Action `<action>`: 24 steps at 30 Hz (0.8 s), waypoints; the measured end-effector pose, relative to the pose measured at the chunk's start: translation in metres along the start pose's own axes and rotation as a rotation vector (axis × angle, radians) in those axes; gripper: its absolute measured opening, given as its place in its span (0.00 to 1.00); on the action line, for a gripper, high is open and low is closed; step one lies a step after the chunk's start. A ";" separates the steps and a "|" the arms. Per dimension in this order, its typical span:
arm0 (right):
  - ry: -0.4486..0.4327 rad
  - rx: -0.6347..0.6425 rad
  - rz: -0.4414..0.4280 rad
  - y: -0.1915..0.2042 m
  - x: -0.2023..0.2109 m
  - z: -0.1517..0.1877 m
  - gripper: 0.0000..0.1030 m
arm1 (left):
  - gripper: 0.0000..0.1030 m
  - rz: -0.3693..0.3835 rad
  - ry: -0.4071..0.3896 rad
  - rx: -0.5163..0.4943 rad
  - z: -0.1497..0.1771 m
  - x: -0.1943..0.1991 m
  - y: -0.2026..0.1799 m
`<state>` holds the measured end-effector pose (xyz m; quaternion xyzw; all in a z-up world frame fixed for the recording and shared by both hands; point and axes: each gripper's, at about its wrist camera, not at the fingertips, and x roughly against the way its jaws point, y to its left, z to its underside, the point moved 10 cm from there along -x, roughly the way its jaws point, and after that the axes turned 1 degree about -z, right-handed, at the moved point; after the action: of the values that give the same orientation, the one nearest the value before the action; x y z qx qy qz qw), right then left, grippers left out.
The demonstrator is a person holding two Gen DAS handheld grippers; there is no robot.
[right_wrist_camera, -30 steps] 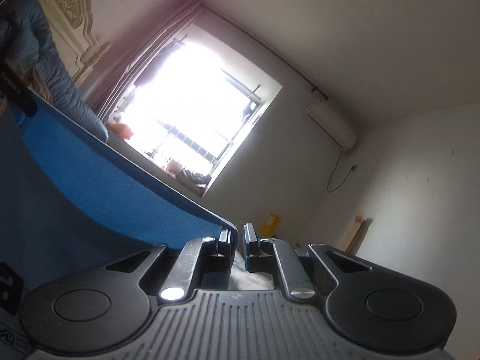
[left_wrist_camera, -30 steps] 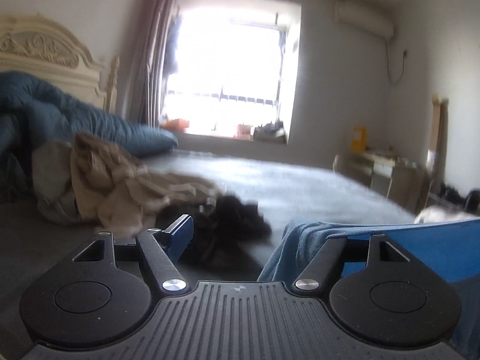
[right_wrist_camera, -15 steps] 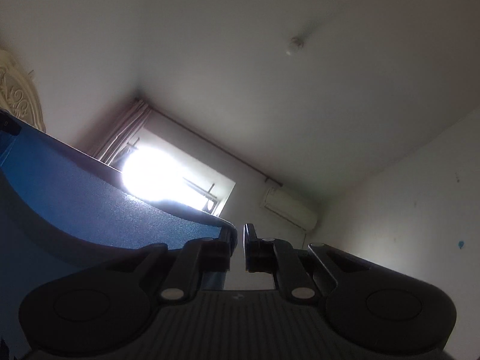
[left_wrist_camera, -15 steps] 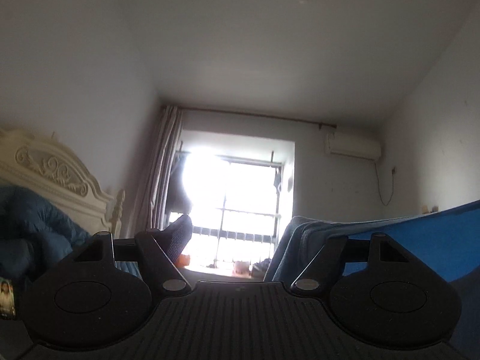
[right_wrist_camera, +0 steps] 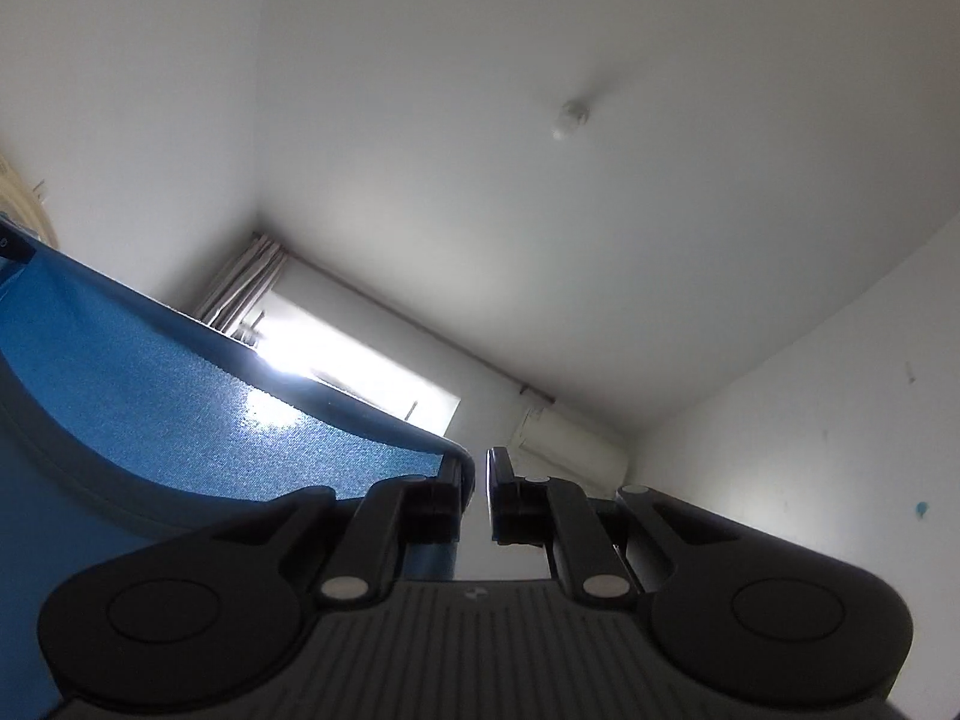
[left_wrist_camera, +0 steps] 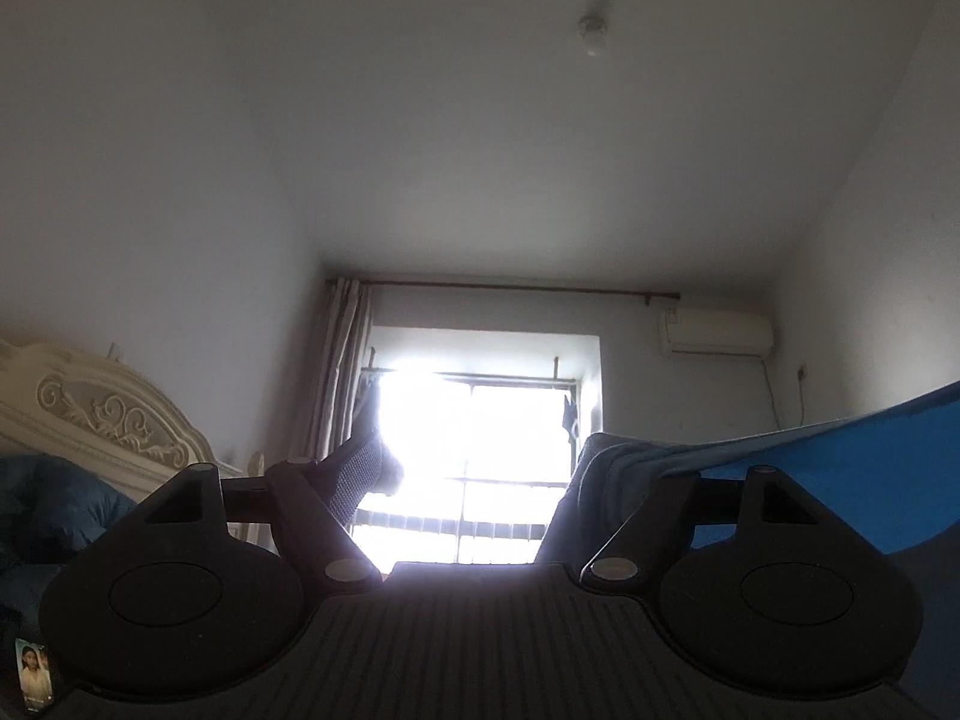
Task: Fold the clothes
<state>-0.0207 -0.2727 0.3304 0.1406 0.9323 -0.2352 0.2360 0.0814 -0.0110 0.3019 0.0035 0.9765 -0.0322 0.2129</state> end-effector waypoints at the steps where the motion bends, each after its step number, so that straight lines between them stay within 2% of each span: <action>1: 0.016 0.001 -0.009 0.006 -0.008 0.009 0.08 | 0.74 -0.005 0.014 -0.009 0.008 -0.008 -0.001; 9: 0.166 0.070 -0.068 0.075 -0.091 0.113 0.08 | 0.74 -0.067 0.193 -0.074 0.106 -0.105 -0.001; 12: 0.228 0.088 -0.087 0.107 -0.130 0.159 0.08 | 0.74 -0.105 0.243 -0.123 0.153 -0.147 -0.005; 18: 0.376 0.126 -0.141 0.196 -0.206 0.270 0.08 | 0.74 -0.156 0.431 -0.250 0.283 -0.195 0.000; 23: 0.564 0.122 -0.233 0.280 -0.228 0.387 0.08 | 0.74 -0.197 0.589 -0.355 0.389 -0.233 0.006; 24: 0.613 0.113 -0.257 0.296 -0.230 0.411 0.08 | 0.74 -0.194 0.645 -0.377 0.415 -0.234 0.006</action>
<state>0.4390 -0.2631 0.0173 0.0990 0.9555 -0.2613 -0.0951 0.4666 -0.0301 0.0227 -0.1181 0.9780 0.1305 -0.1121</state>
